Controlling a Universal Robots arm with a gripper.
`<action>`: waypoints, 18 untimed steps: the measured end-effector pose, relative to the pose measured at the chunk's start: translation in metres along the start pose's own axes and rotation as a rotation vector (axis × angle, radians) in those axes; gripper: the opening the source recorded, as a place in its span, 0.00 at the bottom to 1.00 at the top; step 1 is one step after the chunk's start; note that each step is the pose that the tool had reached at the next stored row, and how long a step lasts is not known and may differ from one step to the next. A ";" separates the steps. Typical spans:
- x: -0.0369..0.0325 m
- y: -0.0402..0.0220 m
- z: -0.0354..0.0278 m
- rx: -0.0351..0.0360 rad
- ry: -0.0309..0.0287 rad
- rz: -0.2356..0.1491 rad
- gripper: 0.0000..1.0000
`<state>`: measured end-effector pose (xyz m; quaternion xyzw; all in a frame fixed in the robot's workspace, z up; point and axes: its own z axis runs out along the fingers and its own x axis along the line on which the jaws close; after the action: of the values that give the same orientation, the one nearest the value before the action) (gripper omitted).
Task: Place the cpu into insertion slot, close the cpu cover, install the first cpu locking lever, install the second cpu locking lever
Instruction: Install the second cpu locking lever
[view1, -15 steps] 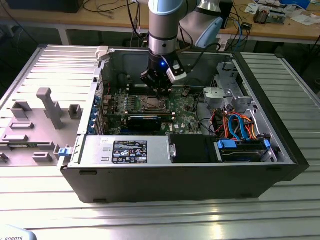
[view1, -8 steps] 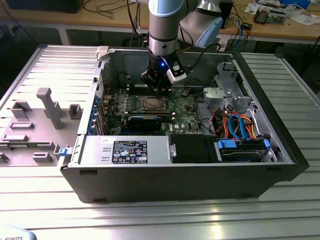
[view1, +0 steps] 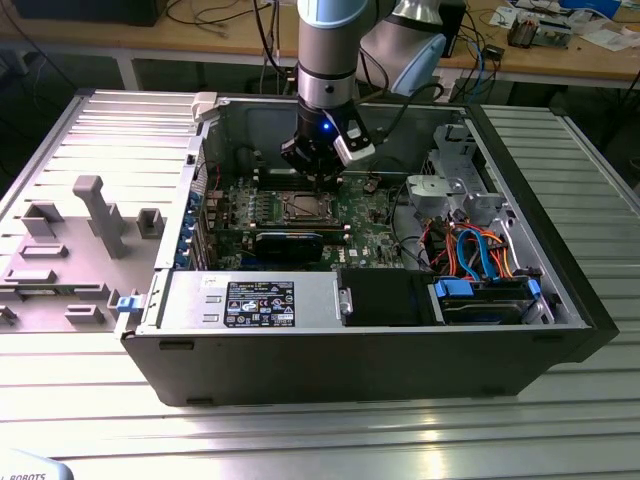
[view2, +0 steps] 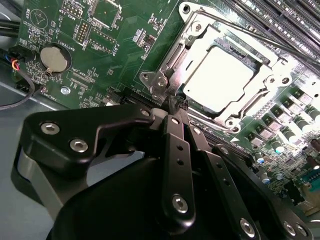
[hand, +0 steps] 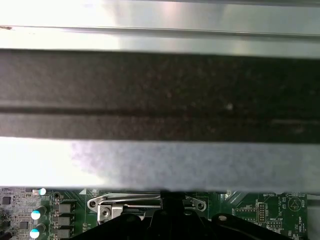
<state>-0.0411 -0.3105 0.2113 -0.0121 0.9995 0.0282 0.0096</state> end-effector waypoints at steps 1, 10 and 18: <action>0.0000 0.0000 0.0000 0.0000 0.0000 0.000 0.11; 0.0000 -0.0026 -0.0002 0.0000 0.0000 0.000 0.11; 0.0003 -0.0115 -0.0007 0.0000 0.0000 0.000 0.11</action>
<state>-0.0411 -0.3220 0.2113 -0.0121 0.9995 0.0281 0.0096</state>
